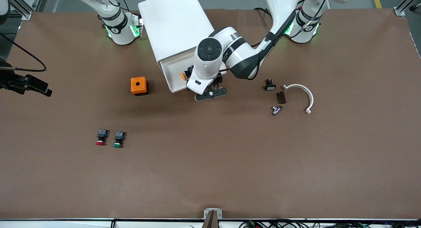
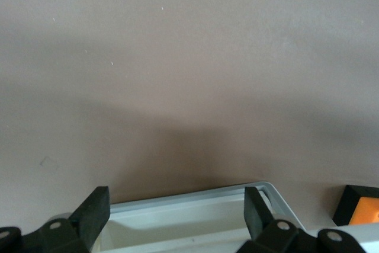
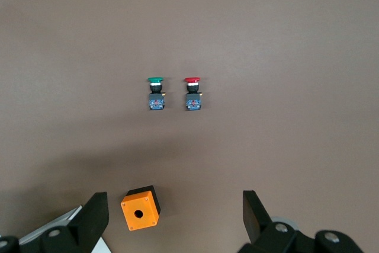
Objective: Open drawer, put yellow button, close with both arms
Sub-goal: 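Push the drawer shut into the cabinet with the left gripper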
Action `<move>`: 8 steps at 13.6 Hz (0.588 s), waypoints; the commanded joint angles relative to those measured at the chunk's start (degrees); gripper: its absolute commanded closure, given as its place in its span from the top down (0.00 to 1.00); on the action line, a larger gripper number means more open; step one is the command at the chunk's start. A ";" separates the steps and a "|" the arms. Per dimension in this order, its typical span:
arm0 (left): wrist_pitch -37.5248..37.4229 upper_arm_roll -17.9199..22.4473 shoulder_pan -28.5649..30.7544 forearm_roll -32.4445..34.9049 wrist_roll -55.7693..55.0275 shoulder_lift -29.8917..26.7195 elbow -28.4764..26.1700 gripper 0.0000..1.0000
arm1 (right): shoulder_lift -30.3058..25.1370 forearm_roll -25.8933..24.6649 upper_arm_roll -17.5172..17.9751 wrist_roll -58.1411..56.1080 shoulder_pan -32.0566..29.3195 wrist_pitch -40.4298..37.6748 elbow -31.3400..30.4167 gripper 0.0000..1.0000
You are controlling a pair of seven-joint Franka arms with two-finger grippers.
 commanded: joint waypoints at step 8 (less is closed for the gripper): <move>0.08 -0.66 -5.60 -3.47 -4.01 -0.53 -0.84 1.00 | -0.38 -0.11 0.92 -0.51 -0.74 0.00 1.01 1.00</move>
